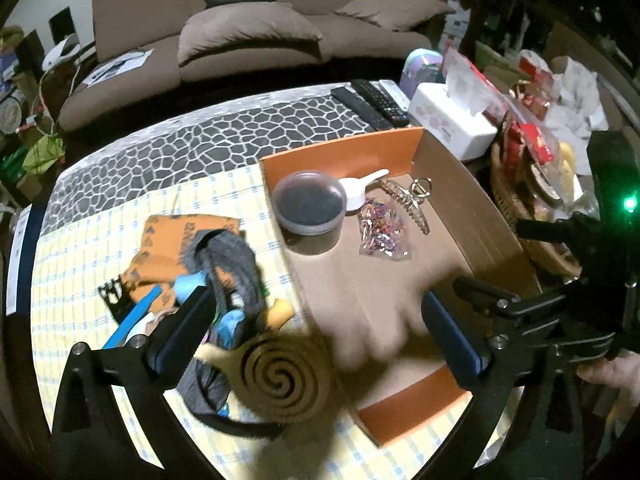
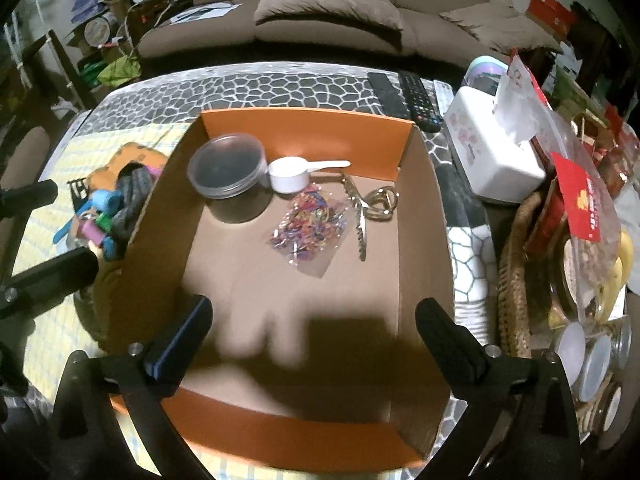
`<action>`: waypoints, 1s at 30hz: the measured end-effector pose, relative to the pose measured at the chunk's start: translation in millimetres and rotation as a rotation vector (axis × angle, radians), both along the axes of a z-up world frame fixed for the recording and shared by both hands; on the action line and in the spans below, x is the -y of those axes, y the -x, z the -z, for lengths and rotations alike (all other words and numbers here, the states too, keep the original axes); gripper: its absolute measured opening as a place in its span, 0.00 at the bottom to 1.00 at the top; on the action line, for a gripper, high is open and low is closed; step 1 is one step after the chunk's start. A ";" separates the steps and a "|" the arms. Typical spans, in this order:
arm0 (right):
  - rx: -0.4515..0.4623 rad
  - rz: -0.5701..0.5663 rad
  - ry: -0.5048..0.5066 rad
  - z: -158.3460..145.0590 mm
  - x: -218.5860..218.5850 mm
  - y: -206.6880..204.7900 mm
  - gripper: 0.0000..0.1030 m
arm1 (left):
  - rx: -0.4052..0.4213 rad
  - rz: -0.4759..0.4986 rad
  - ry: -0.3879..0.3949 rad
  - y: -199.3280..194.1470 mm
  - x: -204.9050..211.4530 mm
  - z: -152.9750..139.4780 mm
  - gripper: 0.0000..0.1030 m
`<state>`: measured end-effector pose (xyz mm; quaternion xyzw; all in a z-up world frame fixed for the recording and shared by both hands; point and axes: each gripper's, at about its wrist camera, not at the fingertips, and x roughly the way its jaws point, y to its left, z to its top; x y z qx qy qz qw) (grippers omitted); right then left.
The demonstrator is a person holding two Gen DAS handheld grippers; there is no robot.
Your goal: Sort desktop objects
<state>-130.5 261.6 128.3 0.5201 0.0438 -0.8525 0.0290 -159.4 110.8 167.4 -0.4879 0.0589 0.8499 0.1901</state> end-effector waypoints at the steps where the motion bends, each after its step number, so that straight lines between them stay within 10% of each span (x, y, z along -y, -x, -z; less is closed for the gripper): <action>1: -0.004 0.000 -0.002 -2.3 1.7 -2.7 0.99 | -0.001 -0.003 0.000 -4.4 4.3 -2.0 1.00; 30: -0.054 -0.076 0.059 -49.2 111.8 -54.1 1.00 | -0.024 -0.269 -0.049 -72.5 215.8 -24.0 1.00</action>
